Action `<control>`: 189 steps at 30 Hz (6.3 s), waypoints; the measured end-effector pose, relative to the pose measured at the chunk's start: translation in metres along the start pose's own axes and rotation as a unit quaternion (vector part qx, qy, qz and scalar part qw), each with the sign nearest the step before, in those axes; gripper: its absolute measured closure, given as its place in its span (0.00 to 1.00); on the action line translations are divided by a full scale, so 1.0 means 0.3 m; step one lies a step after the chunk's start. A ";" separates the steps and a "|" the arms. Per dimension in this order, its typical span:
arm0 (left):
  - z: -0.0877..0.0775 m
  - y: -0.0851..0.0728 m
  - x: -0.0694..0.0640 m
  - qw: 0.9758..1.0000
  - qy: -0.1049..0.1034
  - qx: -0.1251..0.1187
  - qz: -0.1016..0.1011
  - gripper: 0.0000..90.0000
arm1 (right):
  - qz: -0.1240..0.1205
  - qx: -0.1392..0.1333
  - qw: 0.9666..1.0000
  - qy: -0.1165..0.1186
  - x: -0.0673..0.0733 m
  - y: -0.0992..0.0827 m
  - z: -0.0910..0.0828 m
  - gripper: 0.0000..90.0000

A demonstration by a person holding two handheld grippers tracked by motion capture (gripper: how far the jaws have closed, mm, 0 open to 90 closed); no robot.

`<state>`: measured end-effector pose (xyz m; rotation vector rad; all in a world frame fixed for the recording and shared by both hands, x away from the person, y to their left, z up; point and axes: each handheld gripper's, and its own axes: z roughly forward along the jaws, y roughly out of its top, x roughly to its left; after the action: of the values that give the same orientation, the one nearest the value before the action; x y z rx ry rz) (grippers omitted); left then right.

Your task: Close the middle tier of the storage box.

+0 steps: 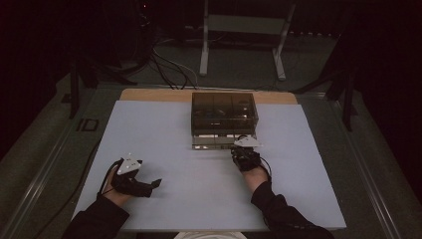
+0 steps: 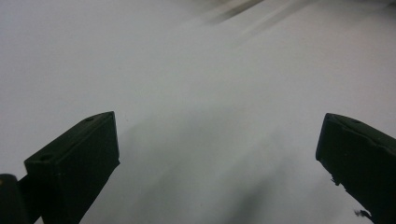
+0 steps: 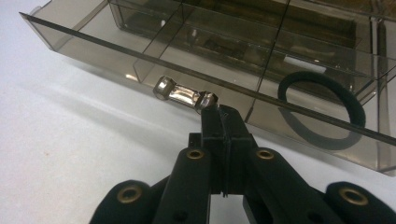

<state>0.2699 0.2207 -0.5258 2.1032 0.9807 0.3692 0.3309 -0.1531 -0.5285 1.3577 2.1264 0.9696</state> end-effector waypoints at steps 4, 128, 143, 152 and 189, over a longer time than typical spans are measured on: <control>0.000 0.000 0.000 1.000 0.001 0.001 0.001 0.01 | 0.001 0.002 1.000 0.000 -0.004 0.001 0.003 1.00; 0.001 -0.001 0.003 1.000 0.000 0.001 0.000 0.01 | 0.016 0.011 1.000 -0.006 -0.043 0.076 0.068 1.00; 0.002 -0.002 0.003 1.000 -0.001 0.002 0.000 0.01 | 0.020 0.011 1.000 -0.006 -0.044 0.090 0.089 1.00; 0.002 -0.002 0.002 1.000 -0.001 0.002 0.000 0.01 | 0.025 0.011 1.000 -0.008 -0.049 0.095 0.100 1.00; 0.003 -0.002 0.002 1.000 -0.001 0.003 0.000 0.01 | 0.030 0.016 0.999 -0.017 -0.069 0.120 0.141 1.00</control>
<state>0.2705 0.2210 -0.5268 2.1080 0.9806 0.3648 0.3900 -0.1482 -0.5296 1.4509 2.0943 0.9334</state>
